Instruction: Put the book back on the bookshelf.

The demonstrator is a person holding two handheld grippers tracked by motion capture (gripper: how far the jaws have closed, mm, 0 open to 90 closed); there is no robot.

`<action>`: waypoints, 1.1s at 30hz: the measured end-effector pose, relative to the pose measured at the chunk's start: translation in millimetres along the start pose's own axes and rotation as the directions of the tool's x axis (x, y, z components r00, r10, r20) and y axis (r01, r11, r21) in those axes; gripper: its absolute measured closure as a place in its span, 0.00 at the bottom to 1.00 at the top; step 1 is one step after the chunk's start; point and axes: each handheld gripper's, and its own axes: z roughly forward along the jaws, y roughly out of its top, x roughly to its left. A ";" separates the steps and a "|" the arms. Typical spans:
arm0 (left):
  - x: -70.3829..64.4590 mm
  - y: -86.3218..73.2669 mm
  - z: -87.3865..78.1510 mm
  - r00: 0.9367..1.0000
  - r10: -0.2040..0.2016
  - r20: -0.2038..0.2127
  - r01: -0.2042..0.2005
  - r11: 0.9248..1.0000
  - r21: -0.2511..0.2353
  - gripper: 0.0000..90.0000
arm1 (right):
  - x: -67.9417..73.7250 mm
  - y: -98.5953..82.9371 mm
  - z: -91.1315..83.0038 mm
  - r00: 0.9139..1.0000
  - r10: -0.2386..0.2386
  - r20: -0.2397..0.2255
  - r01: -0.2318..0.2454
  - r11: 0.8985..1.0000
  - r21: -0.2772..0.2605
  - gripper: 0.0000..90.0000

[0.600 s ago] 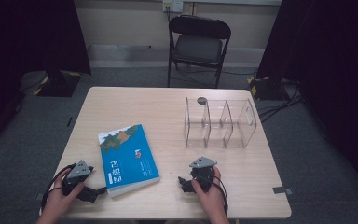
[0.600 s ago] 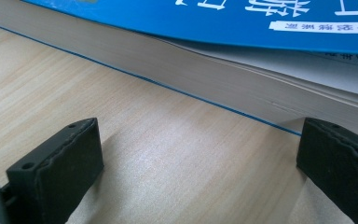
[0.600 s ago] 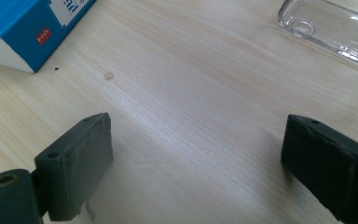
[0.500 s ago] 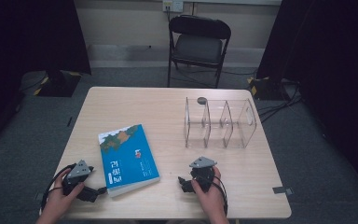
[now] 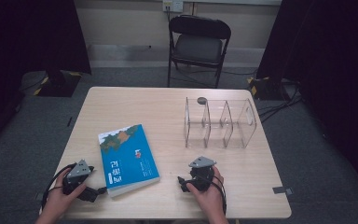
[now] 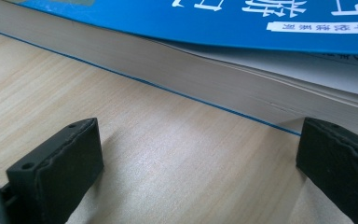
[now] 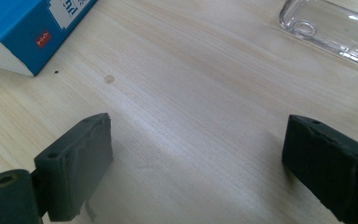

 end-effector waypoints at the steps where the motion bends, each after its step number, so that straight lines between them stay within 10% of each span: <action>1: 0.2 0.7 -0.9 1.000 0.015 0.008 -0.015 1.000 0.011 0.00 | 0.0 0.1 0.1 1.000 -0.002 -0.001 0.002 1.000 0.000 0.09; 8: -3.8 3.8 -6.3 0.999 0.024 0.037 -0.026 0.997 0.068 0.03 | -0.3 0.3 0.2 1.000 -0.006 -0.005 0.006 1.000 0.000 0.09; 11: -6.9 4.1 -13.1 0.998 0.004 0.055 -0.008 0.998 0.059 0.22 | 0.1 0.3 0.2 1.000 -0.003 -0.003 0.003 1.000 0.000 0.09; 23: -24.3 9.1 -22.3 0.989 0.001 0.146 -0.007 0.999 0.041 0.18 | 4.1 4.1 -7.4 0.996 -0.041 -0.075 0.042 0.999 0.015 0.15; 33: -38.3 13.2 -11.7 0.990 0.022 0.139 -0.030 0.998 0.056 0.18 | 18.5 12.1 0.8 0.982 -0.128 -0.138 0.131 0.991 0.012 0.15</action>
